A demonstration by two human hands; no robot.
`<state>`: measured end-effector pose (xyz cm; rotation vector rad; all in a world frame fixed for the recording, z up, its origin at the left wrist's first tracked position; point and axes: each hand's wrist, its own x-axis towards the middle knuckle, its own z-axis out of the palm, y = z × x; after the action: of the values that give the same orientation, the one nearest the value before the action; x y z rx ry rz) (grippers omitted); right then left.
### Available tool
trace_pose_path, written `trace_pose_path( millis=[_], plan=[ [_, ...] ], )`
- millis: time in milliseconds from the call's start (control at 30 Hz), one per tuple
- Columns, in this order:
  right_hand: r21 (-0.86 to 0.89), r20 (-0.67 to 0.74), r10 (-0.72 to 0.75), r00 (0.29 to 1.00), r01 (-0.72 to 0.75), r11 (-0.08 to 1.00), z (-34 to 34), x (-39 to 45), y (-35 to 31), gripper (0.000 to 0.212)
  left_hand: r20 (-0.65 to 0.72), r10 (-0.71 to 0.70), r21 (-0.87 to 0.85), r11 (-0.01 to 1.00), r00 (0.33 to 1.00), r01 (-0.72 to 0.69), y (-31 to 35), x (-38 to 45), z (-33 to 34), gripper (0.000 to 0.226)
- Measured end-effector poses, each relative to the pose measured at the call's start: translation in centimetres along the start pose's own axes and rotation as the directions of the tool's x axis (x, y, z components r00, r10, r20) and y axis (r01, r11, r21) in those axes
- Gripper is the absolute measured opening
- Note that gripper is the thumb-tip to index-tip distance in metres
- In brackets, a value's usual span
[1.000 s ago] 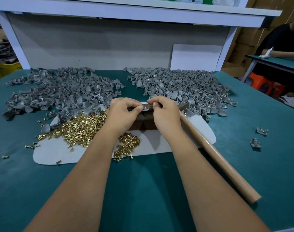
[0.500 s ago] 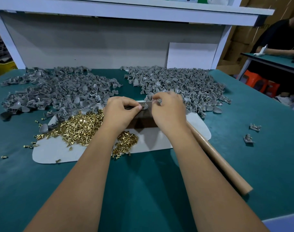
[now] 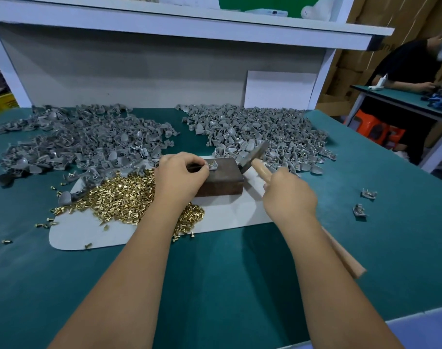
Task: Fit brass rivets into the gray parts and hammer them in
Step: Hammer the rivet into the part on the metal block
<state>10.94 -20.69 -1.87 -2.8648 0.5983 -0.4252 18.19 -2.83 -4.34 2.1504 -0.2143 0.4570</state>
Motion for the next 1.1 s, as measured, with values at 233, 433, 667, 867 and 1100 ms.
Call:
trace_pose_path(
  millis=[233,433,667,867,1100],
  plan=[
    [0.217,-0.255,-0.149,0.955,0.207,0.954,-2.3,-0.4,0.0,0.03,0.004,-0.04,-0.043,0.998,0.999,0.04,-0.1,0.2,-0.2,0.002],
    [0.176,-0.299,-0.247,0.922,0.308,0.935,-3.2,-1.2,-1.1,0.048,-0.016,-0.015,0.025,1.0,1.0,0.016,0.2,0.0,-0.3,0.007],
    [0.095,-0.21,-0.302,0.93,0.327,0.94,-3.0,-1.3,-1.6,0.052,-0.028,-0.034,0.058,0.998,0.999,0.036,0.2,0.1,-0.3,0.007],
    [0.037,-0.17,-0.336,0.926,0.347,0.937,-2.4,-1.8,-2.1,0.05,-0.033,-0.047,0.049,0.998,0.998,0.048,-0.2,0.3,0.0,0.007],
    [0.005,-0.183,-0.31,0.933,0.316,0.949,-2.0,-1.9,-2.1,0.052,-0.057,-0.059,0.09,0.994,0.997,0.064,0.0,0.2,0.1,0.023]
  ],
)
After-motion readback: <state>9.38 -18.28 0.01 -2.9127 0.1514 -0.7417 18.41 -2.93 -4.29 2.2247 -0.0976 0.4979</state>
